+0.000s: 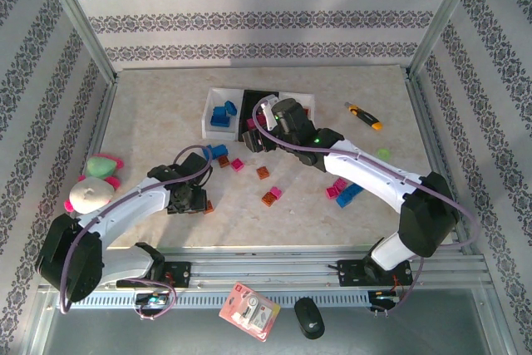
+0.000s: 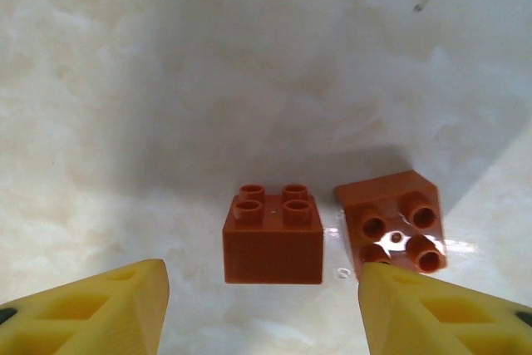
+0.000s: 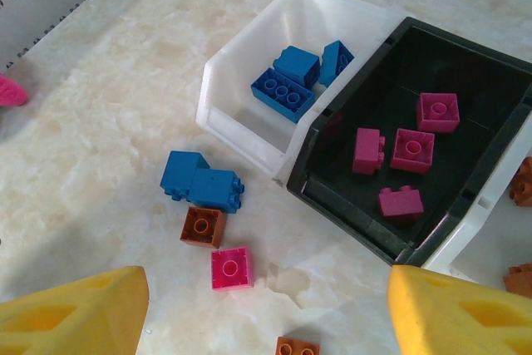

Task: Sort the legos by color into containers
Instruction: Pick up the lego from the bottom-left of the table.

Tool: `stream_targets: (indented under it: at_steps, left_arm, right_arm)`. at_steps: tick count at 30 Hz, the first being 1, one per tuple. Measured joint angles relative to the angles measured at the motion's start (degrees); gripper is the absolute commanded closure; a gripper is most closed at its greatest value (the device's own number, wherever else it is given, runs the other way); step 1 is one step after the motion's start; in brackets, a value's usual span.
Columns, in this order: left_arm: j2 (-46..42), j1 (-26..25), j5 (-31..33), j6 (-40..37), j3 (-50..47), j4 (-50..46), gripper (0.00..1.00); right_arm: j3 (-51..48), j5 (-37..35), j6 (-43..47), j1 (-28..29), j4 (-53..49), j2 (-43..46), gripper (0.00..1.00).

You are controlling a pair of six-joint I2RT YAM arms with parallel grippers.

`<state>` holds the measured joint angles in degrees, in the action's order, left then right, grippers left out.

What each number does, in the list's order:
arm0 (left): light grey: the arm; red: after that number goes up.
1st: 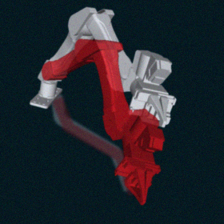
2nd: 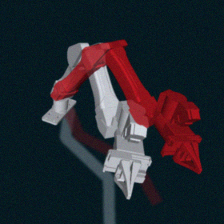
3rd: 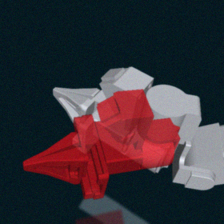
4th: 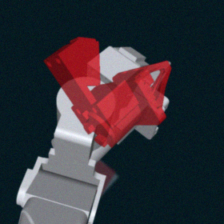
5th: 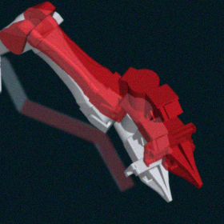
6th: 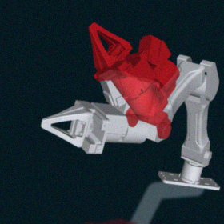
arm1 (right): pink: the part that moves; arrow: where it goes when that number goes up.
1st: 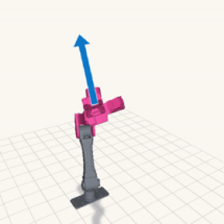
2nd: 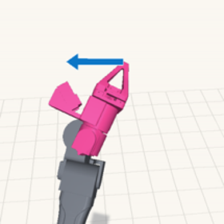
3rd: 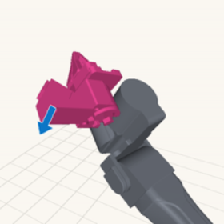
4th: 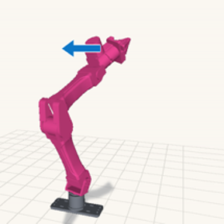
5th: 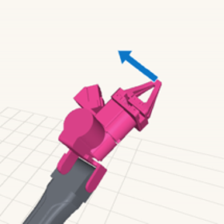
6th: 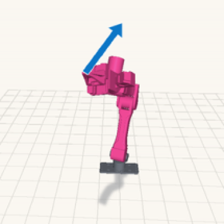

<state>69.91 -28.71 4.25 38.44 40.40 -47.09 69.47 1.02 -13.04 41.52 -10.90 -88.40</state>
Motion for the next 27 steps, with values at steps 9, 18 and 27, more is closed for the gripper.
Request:
stream_targets:
  at_steps: [9, 18, 27]
  left_arm:
    - [1.92, 0.81, -1.14, 0.04, -2.8, 2.19, 0.44]
    - [3.48, 1.84, -1.25, -0.04, -4.02, 6.12, 0.52]
    - [6.03, 2.38, -1.05, -0.92, -3.41, 8.57, 0.66]
  right_arm:
    - [0.0, 0.2, 0.0, 0.0, -0.02, 0.0, 0.24]
    - [0.0, 0.83, -0.04, 0.0, -0.02, 0.0, 0.24]
    - [-0.09, 1.03, -0.31, 1.03, -0.02, 0.04, 0.23]
